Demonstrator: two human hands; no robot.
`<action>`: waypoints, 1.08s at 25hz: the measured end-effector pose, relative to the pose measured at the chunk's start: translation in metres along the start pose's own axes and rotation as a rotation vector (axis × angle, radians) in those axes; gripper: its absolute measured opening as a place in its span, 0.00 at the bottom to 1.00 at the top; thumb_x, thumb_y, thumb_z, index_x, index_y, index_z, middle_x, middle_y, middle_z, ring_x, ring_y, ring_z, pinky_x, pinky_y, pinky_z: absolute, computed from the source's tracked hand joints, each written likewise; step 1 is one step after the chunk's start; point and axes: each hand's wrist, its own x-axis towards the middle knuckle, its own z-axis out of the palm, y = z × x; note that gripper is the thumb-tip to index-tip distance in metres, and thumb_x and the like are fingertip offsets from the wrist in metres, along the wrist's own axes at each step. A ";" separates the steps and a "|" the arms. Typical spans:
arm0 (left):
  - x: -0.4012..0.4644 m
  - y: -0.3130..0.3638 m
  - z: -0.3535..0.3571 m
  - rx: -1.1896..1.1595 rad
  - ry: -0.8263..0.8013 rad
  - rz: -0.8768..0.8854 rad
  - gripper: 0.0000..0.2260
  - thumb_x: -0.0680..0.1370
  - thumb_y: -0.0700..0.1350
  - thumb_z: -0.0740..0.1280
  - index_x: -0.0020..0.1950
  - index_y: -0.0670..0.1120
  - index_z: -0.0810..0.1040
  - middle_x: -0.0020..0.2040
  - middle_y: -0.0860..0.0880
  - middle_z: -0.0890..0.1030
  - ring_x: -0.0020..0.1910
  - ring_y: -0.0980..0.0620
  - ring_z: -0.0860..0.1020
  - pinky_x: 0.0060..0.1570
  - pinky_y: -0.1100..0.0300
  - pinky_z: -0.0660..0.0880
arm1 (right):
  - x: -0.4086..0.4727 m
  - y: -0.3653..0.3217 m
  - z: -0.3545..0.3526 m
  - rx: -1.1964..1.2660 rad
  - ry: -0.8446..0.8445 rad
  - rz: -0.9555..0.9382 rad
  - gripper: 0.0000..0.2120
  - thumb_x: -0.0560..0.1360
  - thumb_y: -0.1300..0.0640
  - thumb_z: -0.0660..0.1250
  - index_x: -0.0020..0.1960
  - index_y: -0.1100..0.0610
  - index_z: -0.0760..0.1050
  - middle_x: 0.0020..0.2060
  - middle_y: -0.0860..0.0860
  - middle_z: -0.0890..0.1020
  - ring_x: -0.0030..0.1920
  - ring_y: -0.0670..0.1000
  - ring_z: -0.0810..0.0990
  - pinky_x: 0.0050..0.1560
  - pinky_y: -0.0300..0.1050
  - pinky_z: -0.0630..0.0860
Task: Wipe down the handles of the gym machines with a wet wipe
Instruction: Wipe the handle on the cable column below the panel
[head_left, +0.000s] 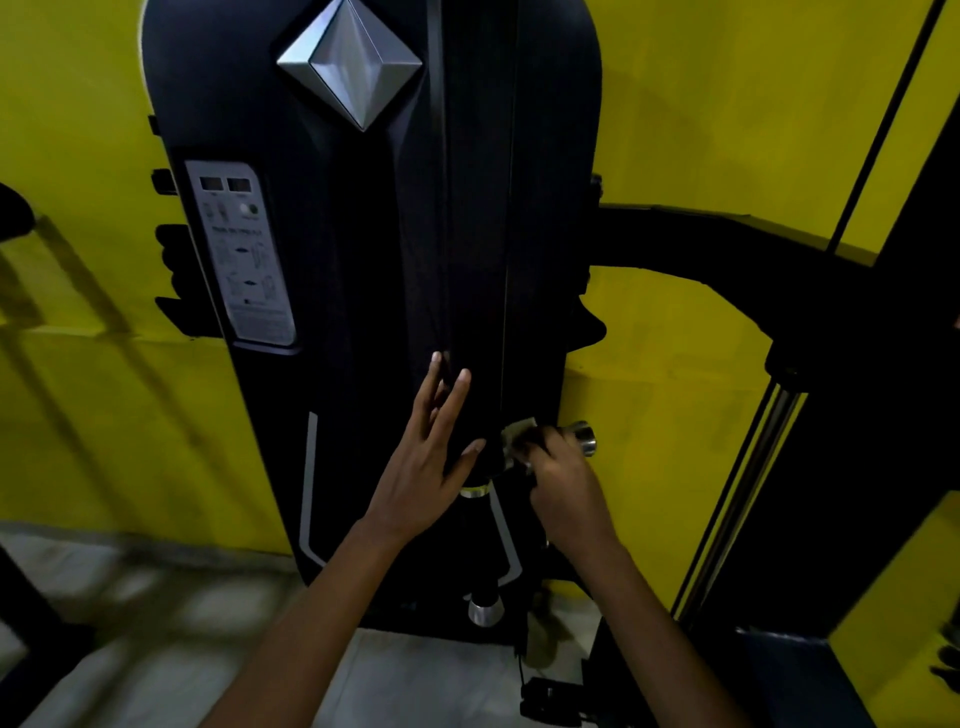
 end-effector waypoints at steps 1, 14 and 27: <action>0.001 0.000 0.000 0.002 -0.005 0.000 0.36 0.78 0.47 0.66 0.77 0.55 0.45 0.79 0.46 0.42 0.77 0.57 0.50 0.66 0.66 0.64 | 0.003 0.010 -0.004 -0.015 0.000 0.028 0.20 0.62 0.73 0.64 0.52 0.64 0.80 0.45 0.58 0.81 0.49 0.56 0.71 0.45 0.45 0.74; 0.002 -0.001 -0.006 0.054 -0.014 0.045 0.35 0.78 0.46 0.67 0.78 0.51 0.48 0.79 0.45 0.45 0.77 0.57 0.52 0.58 0.68 0.70 | 0.042 0.010 -0.015 -0.085 -0.395 0.053 0.15 0.69 0.70 0.61 0.54 0.61 0.77 0.50 0.57 0.81 0.51 0.58 0.79 0.50 0.46 0.73; 0.003 -0.004 -0.005 0.040 -0.034 0.045 0.35 0.78 0.47 0.67 0.77 0.52 0.48 0.79 0.46 0.44 0.77 0.54 0.52 0.60 0.78 0.64 | 0.064 0.046 -0.012 0.159 -0.498 0.038 0.18 0.69 0.71 0.68 0.55 0.55 0.81 0.55 0.53 0.82 0.57 0.55 0.79 0.56 0.44 0.76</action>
